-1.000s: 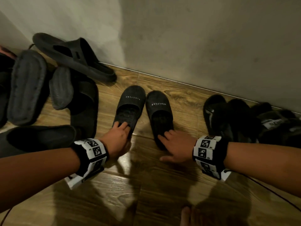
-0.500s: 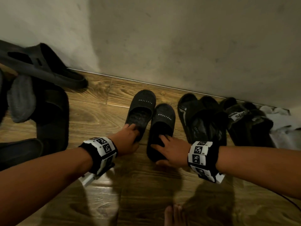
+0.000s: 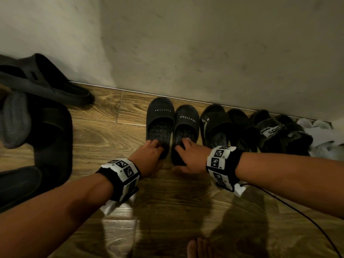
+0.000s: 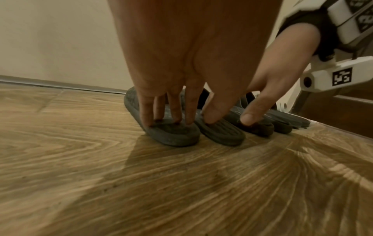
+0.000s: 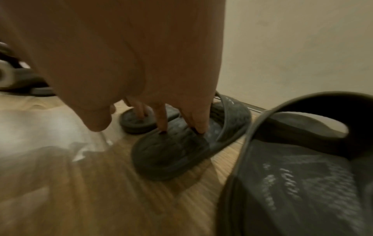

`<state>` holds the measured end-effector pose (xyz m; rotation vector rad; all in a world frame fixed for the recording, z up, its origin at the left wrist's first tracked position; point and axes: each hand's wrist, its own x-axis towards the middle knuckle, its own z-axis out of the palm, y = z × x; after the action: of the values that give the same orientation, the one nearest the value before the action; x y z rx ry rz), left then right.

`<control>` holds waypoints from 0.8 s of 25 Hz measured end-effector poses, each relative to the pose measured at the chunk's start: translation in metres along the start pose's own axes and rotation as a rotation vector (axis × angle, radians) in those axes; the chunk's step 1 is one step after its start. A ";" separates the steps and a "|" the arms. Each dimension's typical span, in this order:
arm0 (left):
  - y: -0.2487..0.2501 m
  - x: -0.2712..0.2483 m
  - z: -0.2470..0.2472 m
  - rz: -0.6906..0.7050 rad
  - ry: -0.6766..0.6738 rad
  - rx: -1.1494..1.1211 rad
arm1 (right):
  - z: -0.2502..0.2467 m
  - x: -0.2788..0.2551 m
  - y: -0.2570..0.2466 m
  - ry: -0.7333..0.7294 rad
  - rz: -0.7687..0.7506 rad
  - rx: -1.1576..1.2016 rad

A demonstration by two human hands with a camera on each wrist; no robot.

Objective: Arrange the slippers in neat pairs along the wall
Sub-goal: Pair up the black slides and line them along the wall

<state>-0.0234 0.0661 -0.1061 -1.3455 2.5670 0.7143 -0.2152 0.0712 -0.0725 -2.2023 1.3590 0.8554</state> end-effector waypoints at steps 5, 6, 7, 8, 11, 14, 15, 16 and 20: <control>-0.002 -0.005 -0.009 -0.032 -0.002 0.015 | -0.019 0.001 0.018 0.021 0.088 -0.008; -0.001 -0.007 -0.010 -0.037 -0.005 -0.004 | -0.021 -0.001 0.016 0.051 0.084 -0.037; -0.002 -0.009 -0.012 -0.053 -0.006 -0.024 | -0.022 -0.002 0.009 0.100 0.076 -0.070; -0.002 -0.010 -0.014 -0.075 -0.008 -0.038 | -0.022 -0.003 -0.002 0.155 0.057 -0.104; -0.002 -0.014 -0.020 -0.150 -0.019 -0.030 | -0.024 -0.003 -0.036 0.200 -0.051 -0.154; -0.006 -0.020 -0.029 -0.186 -0.011 0.008 | -0.037 -0.001 -0.057 0.196 -0.144 -0.162; -0.012 -0.027 -0.032 -0.198 -0.005 0.018 | -0.043 0.002 -0.064 0.206 -0.160 -0.159; -0.019 -0.033 -0.035 -0.203 -0.004 0.030 | -0.050 0.006 -0.070 0.232 -0.168 -0.150; -0.061 -0.065 -0.059 -0.275 -0.070 0.002 | -0.069 0.018 -0.081 0.358 -0.233 -0.103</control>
<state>0.0686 0.0564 -0.0520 -1.6004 2.2658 0.6946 -0.1163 0.0517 -0.0329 -2.6246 1.1925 0.4720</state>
